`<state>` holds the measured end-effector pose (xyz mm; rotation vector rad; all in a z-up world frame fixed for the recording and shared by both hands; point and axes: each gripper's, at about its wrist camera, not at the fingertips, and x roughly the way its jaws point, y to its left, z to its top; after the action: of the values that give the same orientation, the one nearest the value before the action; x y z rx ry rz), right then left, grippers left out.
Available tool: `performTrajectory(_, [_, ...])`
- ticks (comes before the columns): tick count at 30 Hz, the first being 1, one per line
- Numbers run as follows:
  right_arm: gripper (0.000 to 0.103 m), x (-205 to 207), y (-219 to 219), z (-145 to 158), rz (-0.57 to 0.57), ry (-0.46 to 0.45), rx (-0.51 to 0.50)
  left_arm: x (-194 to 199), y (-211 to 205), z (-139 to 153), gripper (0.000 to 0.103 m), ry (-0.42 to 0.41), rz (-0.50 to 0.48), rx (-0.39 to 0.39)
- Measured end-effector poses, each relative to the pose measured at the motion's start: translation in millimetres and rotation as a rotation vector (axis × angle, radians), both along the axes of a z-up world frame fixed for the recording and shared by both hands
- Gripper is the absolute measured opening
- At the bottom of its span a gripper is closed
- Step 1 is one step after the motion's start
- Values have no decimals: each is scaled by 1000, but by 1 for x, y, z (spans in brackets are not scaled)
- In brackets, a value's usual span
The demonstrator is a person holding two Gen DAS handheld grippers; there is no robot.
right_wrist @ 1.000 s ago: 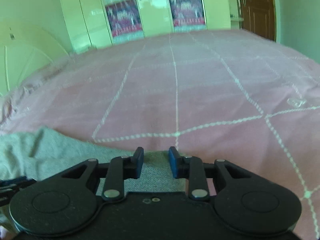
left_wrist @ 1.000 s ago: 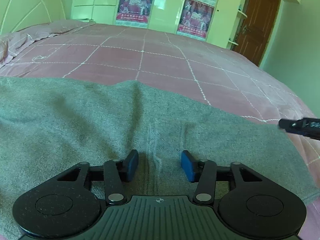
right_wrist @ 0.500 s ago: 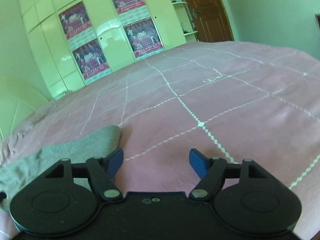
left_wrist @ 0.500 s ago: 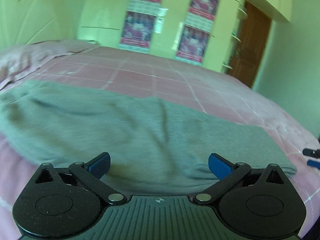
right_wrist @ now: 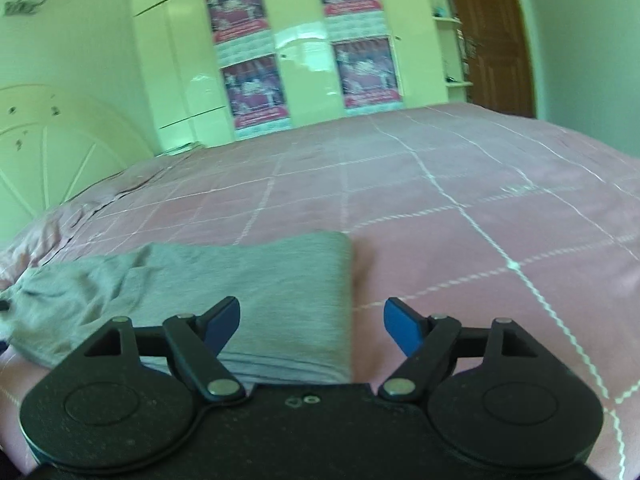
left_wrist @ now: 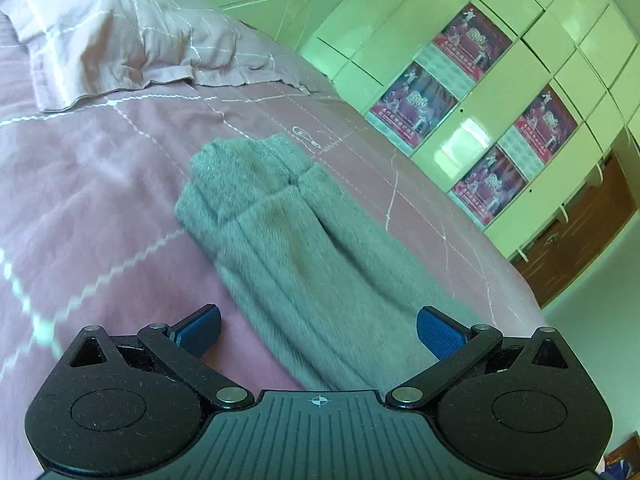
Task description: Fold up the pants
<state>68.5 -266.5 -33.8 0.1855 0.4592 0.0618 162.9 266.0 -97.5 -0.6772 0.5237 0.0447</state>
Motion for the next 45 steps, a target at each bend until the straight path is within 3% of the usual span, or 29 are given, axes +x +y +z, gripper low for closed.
performTrajectory(9, [73, 20, 40, 5, 39, 26, -43, 41, 26, -19, 103, -84, -51, -53])
performTrajectory(14, [73, 53, 90, 3, 112, 62, -82, 56, 41, -21, 103, -103, -50, -95])
performTrajectory(15, [73, 59, 100, 2, 116, 69, -89, 57, 44, -22, 100, -105, -40, -102])
performTrajectory(16, [73, 63, 110, 0, 125, 74, -90, 56, 46, -24, 89, -99, -23, -100])
performTrajectory(17, [73, 66, 119, 0, 143, 79, -87, 55, 48, -25, 62, -81, 9, -92])
performTrajectory(18, [73, 68, 129, 0, 163, 78, -92, 55, 54, -29, 49, -60, 40, -105])
performTrajectory(20, [72, 69, 149, 0, 204, 71, -137, 50, 65, -39, 43, -88, 33, -179])
performTrajectory(23, [72, 65, 178, -4, 271, 59, -227, 52, 63, -37, 39, -87, 17, -155])
performTrajectory(26, [73, 76, 199, -28, 317, 174, -358, 49, 58, -32, 36, -97, 7, -117])
performTrajectory(29, [75, 78, 194, -29, 309, 187, -310, 41, 49, -22, 35, -131, 7, -43])
performTrajectory(33, [79, 75, 192, -31, 338, 189, -314, 36, 47, -15, 35, -136, 14, -7])
performTrajectory(35, [86, 74, 198, -38, 361, 195, -371, 35, 47, -13, 35, -131, 15, -7])
performTrajectory(43, [86, 74, 197, -35, 352, 162, -356, 36, 43, -3, 35, -101, -1, 49])
performTrajectory(45, [77, 67, 185, -17, 349, 98, -256, 35, 41, 2, 35, -96, -2, 67])
